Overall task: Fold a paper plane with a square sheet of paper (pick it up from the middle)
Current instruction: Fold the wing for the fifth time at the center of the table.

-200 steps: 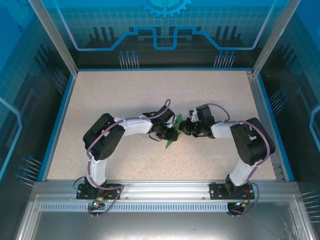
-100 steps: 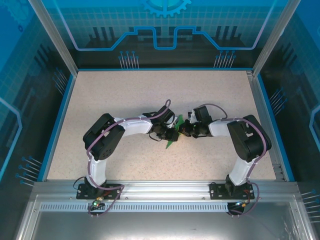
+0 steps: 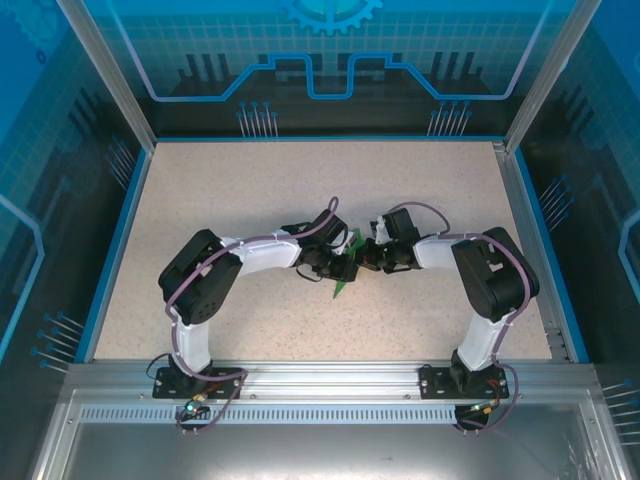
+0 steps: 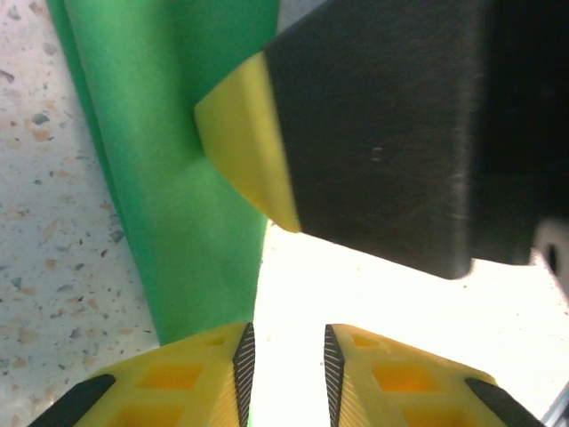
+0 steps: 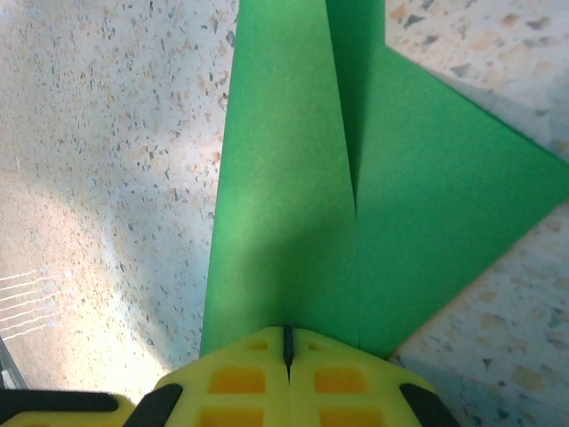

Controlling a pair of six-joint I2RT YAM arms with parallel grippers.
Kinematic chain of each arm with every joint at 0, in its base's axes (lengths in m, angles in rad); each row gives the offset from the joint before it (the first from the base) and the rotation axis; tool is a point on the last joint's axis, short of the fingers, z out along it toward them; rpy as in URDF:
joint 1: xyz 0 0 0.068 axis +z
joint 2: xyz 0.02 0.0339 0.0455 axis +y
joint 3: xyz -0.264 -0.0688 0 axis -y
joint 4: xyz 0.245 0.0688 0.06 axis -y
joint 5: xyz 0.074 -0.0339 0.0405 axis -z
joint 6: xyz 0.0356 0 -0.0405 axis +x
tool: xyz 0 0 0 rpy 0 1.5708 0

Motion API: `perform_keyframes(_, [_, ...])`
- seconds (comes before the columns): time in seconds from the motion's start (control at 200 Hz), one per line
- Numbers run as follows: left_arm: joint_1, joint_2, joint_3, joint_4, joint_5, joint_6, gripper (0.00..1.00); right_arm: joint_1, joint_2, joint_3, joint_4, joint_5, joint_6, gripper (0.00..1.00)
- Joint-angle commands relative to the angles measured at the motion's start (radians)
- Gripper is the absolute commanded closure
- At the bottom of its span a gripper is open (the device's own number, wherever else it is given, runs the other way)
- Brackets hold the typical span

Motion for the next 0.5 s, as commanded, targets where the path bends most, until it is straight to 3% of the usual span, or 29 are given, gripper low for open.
perform_keyframes(0.0, [-0.004,-0.053,-0.006,-0.027,0.028,-0.027,0.7,0.01,0.085,-0.03,-0.128,0.16,-0.041,1.0])
perform_keyframes(0.15, [-0.005,-0.053,-0.015,-0.028,0.004,-0.041,0.71,0.01,0.088,-0.037,-0.119,0.151,-0.047,1.0])
perform_keyframes(0.37, [-0.006,-0.018,-0.046,-0.005,-0.003,-0.055,0.82,0.004,0.088,-0.034,-0.123,0.142,-0.054,1.0])
perform_keyframes(0.495, [-0.007,-0.019,-0.064,-0.002,0.009,-0.052,0.83,0.002,0.088,-0.031,-0.125,0.139,-0.054,1.0])
